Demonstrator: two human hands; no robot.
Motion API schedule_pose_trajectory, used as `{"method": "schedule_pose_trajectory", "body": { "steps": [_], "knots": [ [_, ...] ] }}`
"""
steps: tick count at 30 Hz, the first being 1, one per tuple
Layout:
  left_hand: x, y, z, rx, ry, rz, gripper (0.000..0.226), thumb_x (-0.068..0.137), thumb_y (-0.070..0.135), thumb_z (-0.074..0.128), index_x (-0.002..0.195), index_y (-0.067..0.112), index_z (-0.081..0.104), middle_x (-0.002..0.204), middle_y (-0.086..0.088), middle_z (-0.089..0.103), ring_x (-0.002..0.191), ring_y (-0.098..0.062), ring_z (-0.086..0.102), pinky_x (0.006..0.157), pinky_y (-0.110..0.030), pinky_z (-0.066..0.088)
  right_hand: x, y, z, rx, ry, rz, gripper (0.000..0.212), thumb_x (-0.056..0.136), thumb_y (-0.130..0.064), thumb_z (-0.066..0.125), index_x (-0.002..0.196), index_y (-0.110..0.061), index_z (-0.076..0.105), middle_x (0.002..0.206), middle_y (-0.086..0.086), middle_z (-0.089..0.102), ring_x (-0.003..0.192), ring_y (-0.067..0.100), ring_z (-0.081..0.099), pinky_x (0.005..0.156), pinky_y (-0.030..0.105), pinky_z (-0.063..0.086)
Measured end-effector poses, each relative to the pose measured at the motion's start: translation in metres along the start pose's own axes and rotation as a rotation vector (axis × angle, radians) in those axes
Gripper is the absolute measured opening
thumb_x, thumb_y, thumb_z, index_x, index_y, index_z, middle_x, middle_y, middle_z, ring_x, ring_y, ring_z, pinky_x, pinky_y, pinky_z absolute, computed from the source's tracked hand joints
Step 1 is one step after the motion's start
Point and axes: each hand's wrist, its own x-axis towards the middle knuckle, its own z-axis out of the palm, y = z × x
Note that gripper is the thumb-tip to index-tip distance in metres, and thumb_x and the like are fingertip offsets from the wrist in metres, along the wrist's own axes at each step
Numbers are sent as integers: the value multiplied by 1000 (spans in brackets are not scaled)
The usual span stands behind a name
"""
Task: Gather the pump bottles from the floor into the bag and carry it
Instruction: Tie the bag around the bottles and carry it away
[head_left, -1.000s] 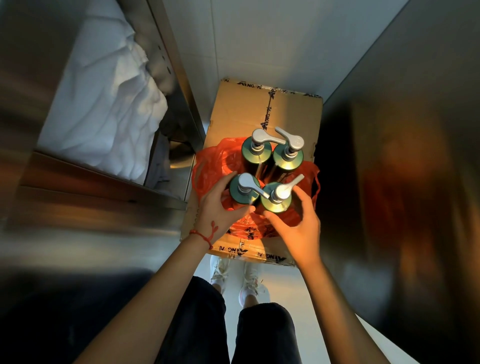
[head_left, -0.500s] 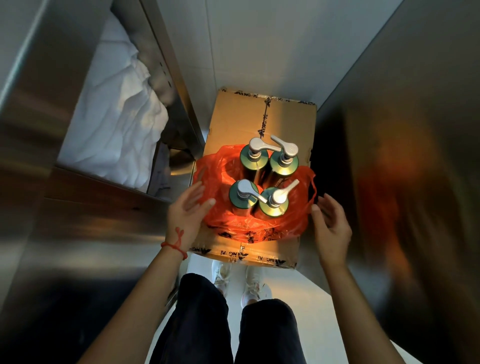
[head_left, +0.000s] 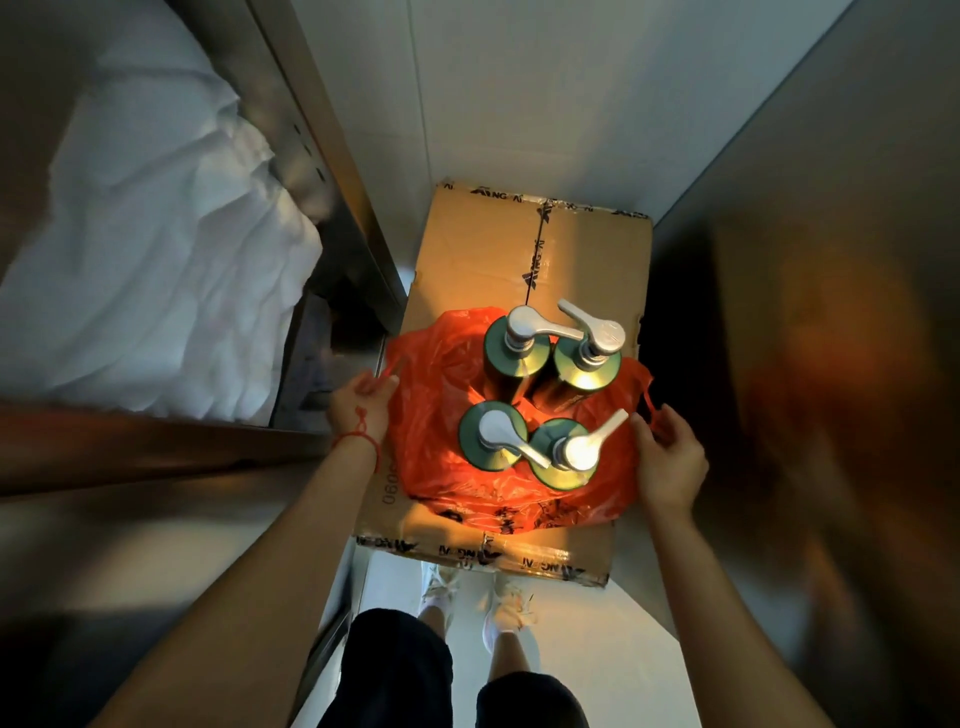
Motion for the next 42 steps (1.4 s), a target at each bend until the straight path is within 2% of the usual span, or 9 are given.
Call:
{"method": "schedule_pose_trajectory", "body": {
  "steps": [3, 7, 11, 16, 21, 27, 33, 38, 42],
  "knots": [
    [6, -2, 2, -47, -7, -42, 30, 75, 6, 70, 102, -4, 65, 94, -22, 68, 84, -26, 62, 80, -35, 49, 6, -3, 4, 19, 25, 51, 37, 83, -19, 63, 116, -3, 60, 109, 17, 67, 101, 23, 60, 81, 19, 39],
    [-4, 10, -6, -193, -59, -79, 23, 76, 1, 67, 97, -9, 63, 45, 6, 64, 44, -3, 59, 47, -15, 49, 5, -13, 2, 91, 47, 56, 26, 84, -15, 62, 105, 0, 66, 93, 8, 65, 84, 16, 58, 56, 2, 42],
    [-49, 48, -28, -404, -124, -74, 8, 81, -1, 61, 89, -3, 62, 50, 3, 68, 51, -7, 66, 52, -15, 53, -6, -34, -14, 294, 53, 107, 16, 81, -16, 66, 92, -6, 70, 67, 0, 70, 61, 9, 63, 67, 27, 52],
    [-113, 110, -65, -543, -293, -20, 8, 87, 6, 54, 85, 6, 61, 69, -4, 71, 64, -9, 69, 60, -18, 56, -41, -94, -59, 575, 26, 44, 10, 84, -9, 60, 76, -9, 66, 53, -4, 69, 53, 8, 66, 60, 19, 56],
    [-157, 167, -89, -572, -476, 49, 15, 89, 5, 49, 81, 7, 61, 59, 0, 71, 61, -9, 69, 55, -17, 54, -72, -152, -96, 666, -52, -81, 9, 84, -7, 59, 80, -4, 66, 53, -2, 69, 54, 12, 67, 58, 18, 56],
    [-184, 190, -87, -501, -562, 119, 13, 86, 4, 52, 80, 6, 63, 59, -2, 71, 59, -10, 68, 56, -18, 55, -86, -177, -102, 618, -209, -148, 28, 82, -8, 60, 60, -18, 73, 53, -1, 69, 52, 12, 64, 58, 19, 54],
    [-199, 198, -82, -484, -643, 195, 13, 80, -4, 54, 84, 3, 63, 61, -4, 71, 59, -12, 68, 62, -20, 57, -95, -187, -103, 624, -324, -217, 11, 82, -3, 58, 84, 5, 65, 55, 0, 70, 51, 8, 63, 52, 16, 50],
    [-215, 195, -70, -461, -717, 238, 15, 74, -6, 58, 87, 1, 63, 61, -6, 71, 58, -13, 68, 59, -19, 56, -101, -195, -99, 573, -434, -295, 14, 82, 3, 56, 82, -7, 66, 57, -4, 71, 54, 6, 65, 58, 15, 52],
    [-220, 195, -55, -338, -669, 405, 16, 77, -6, 60, 81, 8, 67, 59, 2, 71, 59, -10, 68, 59, -16, 54, -103, -198, -95, 438, -453, -349, 15, 83, -1, 59, 81, -14, 68, 57, -9, 71, 59, 4, 66, 61, 13, 50]
  ]
}}
